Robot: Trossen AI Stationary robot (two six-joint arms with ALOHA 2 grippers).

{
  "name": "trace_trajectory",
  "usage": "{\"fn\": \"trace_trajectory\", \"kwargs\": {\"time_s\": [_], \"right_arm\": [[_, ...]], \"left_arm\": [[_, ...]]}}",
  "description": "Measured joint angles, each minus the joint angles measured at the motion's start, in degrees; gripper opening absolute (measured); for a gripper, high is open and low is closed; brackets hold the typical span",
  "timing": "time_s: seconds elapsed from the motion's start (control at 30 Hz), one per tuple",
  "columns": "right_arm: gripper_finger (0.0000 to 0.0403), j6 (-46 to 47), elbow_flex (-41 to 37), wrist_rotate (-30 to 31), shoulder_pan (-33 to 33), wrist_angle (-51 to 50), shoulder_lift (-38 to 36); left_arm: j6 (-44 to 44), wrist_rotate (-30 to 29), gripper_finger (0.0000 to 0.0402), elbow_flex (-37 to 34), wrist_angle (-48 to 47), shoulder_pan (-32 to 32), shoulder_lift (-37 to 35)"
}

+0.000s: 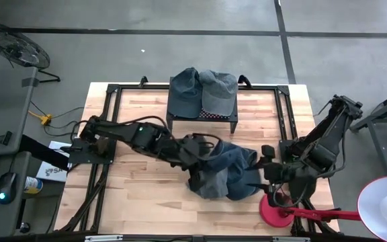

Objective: Pick & Place hat
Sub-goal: Stack the left blue cap on the blue cap on the shelf

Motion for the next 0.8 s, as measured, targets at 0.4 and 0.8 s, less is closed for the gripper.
{"fn": "trace_trajectory", "kwargs": {"time_s": [0.4,0.8], "right_arm": [[0.0217,-6.84,10.20,15.26,0.00,0.00,-0.02],[0.0217,-5.99,10.54,16.82,-4.79,3.74,0.00]], "left_arm": [[8.82,-12.03,0.0012,0.12,7.59,-0.27,-1.18],[27.62,-16.53,0.0012,0.14,21.77,-2.30,-9.58]]}}
